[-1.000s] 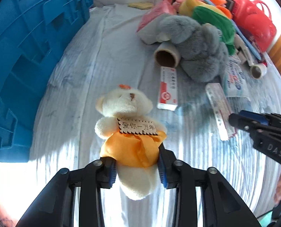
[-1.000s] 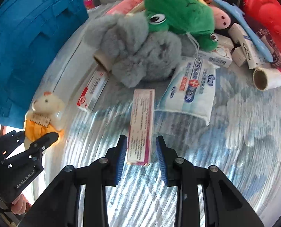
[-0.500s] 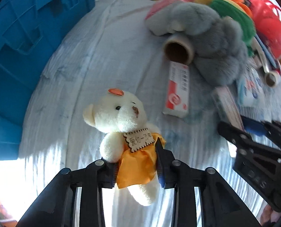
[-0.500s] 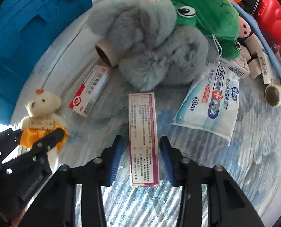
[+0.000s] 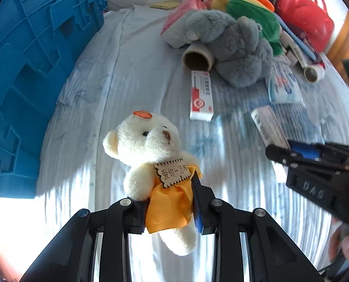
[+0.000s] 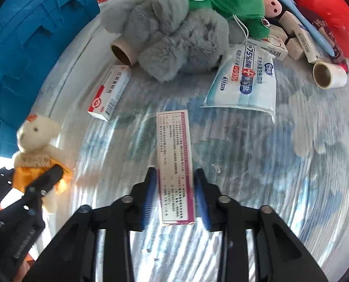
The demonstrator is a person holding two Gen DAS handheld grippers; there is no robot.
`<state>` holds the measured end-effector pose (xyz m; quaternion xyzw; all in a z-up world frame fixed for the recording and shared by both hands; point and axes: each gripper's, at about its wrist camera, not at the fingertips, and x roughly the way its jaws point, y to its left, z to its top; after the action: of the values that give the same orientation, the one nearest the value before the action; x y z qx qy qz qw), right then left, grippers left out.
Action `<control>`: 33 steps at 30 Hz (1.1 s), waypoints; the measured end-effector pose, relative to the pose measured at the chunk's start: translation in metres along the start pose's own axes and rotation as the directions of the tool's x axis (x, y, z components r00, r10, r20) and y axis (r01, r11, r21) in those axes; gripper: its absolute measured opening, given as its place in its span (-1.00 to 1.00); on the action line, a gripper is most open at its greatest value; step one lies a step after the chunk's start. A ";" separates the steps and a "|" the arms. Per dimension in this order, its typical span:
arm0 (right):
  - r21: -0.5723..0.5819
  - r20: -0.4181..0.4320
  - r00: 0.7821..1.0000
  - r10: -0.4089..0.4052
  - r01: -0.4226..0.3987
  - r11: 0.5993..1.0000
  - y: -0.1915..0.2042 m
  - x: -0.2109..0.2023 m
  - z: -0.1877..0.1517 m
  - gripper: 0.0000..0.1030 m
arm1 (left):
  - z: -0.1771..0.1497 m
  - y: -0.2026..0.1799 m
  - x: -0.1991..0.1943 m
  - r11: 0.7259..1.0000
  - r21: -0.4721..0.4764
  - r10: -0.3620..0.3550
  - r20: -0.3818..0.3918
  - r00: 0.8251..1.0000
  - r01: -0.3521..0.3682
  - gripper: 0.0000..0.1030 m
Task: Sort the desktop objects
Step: 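Lift the teddy bear and medicine box and carry them toward the blue crate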
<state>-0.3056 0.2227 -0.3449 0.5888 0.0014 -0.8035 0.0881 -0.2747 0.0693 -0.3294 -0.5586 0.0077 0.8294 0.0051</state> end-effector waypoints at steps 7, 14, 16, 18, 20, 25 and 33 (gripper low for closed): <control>-0.020 0.013 0.998 -0.059 0.059 0.998 0.018 0.010 0.009 -0.15 | -0.003 -0.003 0.002 1.000 -0.005 0.006 -0.007 1.000 -0.006 -0.45; -0.036 0.057 0.995 -0.085 0.087 0.996 0.039 0.001 0.003 -0.45 | -0.005 -0.001 -0.015 1.000 0.017 -0.011 0.031 0.999 0.011 -0.45; -0.019 0.084 0.993 -0.085 0.087 0.996 0.046 -0.011 0.000 -0.45 | -0.003 -0.003 -0.023 0.999 0.038 -0.021 0.054 0.998 0.019 -0.45; -0.003 0.112 0.989 -0.092 0.093 0.996 0.035 -0.038 -0.010 -0.45 | -0.001 -0.004 -0.031 0.998 0.056 -0.035 0.074 0.997 0.031 -0.45; 0.013 0.140 0.985 -0.105 0.104 0.994 0.026 -0.065 -0.022 -0.45 | 0.001 -0.006 -0.040 0.996 0.079 -0.052 0.098 0.994 0.044 -0.45; 0.015 0.206 0.972 -0.116 0.116 0.993 -0.009 -0.149 -0.049 -0.45 | 0.000 -0.014 -0.070 0.994 0.093 -0.068 0.149 0.986 0.055 -0.45; -0.091 0.380 0.924 -0.033 0.073 0.993 0.001 -0.249 -0.052 -0.45 | -0.001 -0.015 -0.159 0.999 0.031 -0.006 0.308 0.951 -0.004 -0.45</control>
<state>-0.1836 0.2617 -0.1254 0.4173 0.0421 -0.9028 0.0953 -0.2142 0.0841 -0.1828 -0.4223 0.0198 0.9061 0.0154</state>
